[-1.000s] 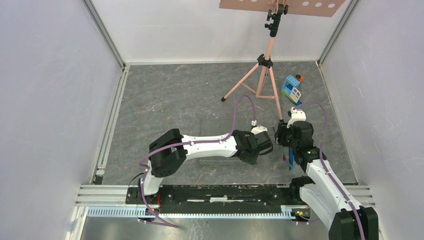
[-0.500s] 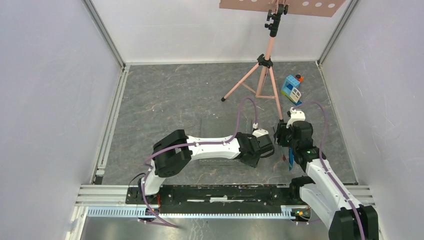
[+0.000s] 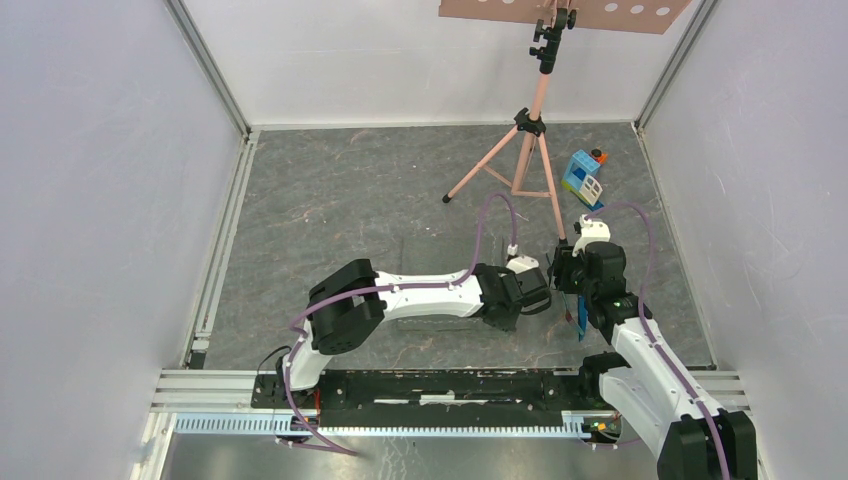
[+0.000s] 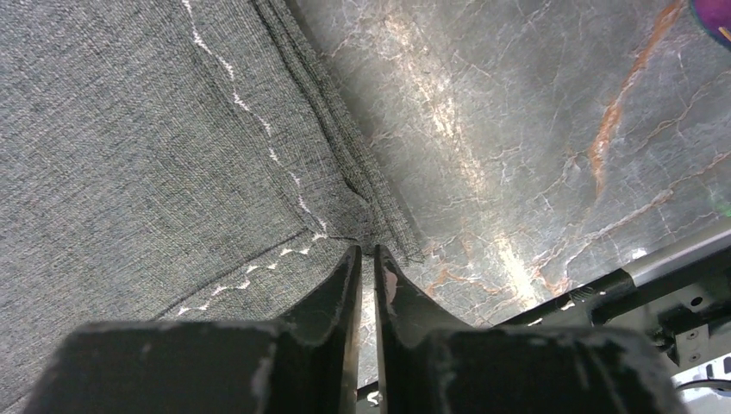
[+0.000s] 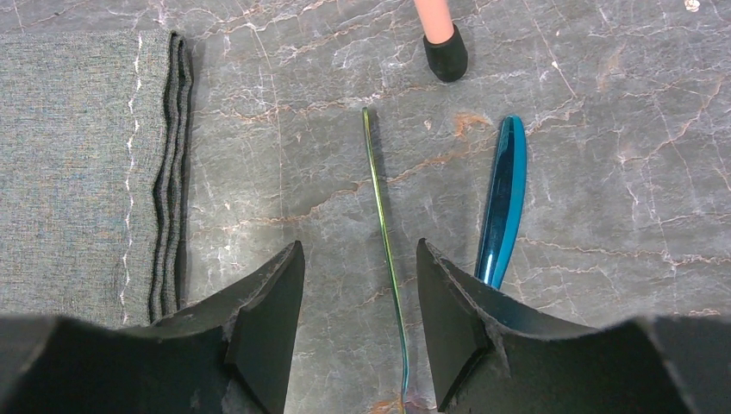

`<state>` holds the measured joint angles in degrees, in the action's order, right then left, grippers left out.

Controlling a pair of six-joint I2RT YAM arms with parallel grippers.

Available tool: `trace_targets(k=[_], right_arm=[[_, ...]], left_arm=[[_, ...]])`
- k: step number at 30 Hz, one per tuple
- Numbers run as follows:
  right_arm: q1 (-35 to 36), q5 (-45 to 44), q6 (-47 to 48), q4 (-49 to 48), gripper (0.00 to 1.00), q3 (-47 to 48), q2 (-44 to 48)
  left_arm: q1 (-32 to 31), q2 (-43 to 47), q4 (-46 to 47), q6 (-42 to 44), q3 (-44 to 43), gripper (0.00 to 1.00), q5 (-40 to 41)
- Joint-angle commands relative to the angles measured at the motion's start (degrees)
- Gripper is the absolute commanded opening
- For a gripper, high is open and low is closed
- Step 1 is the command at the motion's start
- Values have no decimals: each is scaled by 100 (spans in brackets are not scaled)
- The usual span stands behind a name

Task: Fold the napkin into a case and place the utensils inside
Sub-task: Pick up the top corner of the square folded napkin from the center of the board.

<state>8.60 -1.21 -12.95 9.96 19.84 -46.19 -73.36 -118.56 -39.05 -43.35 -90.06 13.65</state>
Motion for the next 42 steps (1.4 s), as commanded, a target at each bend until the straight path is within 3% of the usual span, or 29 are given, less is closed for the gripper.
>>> trace_targets(k=[1, 5, 14, 21, 31, 42], right_arm=[[-9, 72, 82, -241, 57, -9, -5], [-15, 77, 88, -249, 57, -8, -19], [-12, 86, 89, -255, 57, -23, -11], [-13, 104, 88, -263, 57, -26, -12], [-14, 109, 90, -257, 57, -32, -19], [-13, 112, 86, -269, 57, -23, -29]], left_arm=[[-11, 85, -133, 186, -192, 13, 373], [6, 114, -177, 196, -188, 4, 376], [-7, 54, 134, 208, -87, 35, -37], [-10, -86, 133, 213, -116, 42, -78], [-7, -237, 55, 261, -168, 39, 72], [-3, 72, 30, 231, -142, 21, 112]])
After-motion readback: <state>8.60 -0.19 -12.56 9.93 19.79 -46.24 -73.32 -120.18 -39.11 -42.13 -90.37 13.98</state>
